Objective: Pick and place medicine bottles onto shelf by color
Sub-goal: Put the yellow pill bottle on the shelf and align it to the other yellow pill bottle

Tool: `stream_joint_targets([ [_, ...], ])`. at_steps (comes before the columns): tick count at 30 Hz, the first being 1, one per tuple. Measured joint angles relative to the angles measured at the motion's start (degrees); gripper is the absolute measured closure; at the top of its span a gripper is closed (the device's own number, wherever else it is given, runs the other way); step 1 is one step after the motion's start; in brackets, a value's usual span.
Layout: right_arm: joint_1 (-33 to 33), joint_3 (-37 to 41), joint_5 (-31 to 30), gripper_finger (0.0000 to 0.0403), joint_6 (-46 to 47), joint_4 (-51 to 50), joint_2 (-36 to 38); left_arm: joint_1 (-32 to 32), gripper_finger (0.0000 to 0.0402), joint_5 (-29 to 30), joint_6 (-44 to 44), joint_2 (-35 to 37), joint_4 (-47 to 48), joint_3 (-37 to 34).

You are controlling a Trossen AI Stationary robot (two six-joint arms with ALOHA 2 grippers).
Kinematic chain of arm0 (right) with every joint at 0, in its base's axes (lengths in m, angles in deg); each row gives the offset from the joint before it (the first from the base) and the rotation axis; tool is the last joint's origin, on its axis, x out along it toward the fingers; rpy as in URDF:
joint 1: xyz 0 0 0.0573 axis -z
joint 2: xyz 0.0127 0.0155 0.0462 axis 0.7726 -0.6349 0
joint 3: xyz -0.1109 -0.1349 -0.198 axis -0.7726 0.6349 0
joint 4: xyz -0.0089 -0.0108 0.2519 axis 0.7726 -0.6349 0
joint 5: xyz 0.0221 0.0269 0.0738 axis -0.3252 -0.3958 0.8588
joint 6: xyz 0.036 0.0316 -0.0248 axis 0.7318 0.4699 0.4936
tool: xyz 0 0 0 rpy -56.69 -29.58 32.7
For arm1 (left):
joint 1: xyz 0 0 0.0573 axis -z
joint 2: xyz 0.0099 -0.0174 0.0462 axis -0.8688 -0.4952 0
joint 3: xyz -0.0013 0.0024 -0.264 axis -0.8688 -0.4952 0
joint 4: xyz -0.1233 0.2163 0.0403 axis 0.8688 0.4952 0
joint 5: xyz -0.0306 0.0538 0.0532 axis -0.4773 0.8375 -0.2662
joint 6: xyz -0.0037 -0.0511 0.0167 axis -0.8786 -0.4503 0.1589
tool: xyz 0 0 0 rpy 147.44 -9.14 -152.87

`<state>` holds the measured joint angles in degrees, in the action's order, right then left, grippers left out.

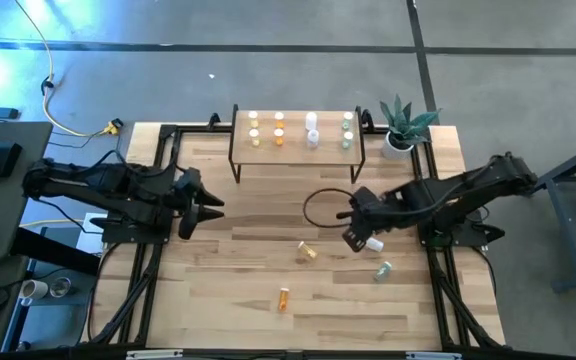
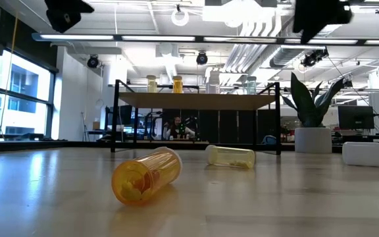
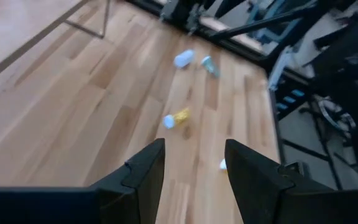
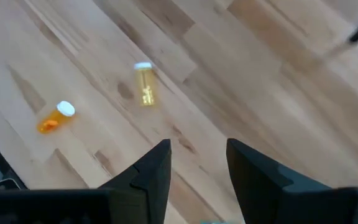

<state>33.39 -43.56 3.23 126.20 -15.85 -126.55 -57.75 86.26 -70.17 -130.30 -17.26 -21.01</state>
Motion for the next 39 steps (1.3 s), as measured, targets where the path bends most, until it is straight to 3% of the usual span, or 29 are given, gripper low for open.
stream_joint_targets([
  [14, -8.8, 6.0, -1.4, 0.0256, 19.3, 0.1, 0.8, 1.3, 0.0245, -0.9, -2.1, -2.3, -2.0, 0.0],
  [17, -10.0, 6.0, -2.6, 0.0256, 21.2, 0.1, 0.8, 1.3, 0.0243, -3.5, -2.1, -3.0, -2.0, 0.0],
  [22, -11.4, 6.0, -2.7, 0.0249, 24.8, 0.1, 0.8, 1.3, 0.0224, -5.9, -2.0, -4.2, -2.0, 0.0],
  [30, -14.2, 6.0, -2.4, 0.0209, 34.1, -0.1, 0.8, 1.3, 0.0173, -4.8, -1.8, -5.5, -2.0, 0.0],
  [39, -17.0, 6.0, -2.3, 0.0205, 46.8, -1.1, 0.8, 1.3, 0.017, -6.9, -1.4, -5.4, -2.1, 0.0],
])
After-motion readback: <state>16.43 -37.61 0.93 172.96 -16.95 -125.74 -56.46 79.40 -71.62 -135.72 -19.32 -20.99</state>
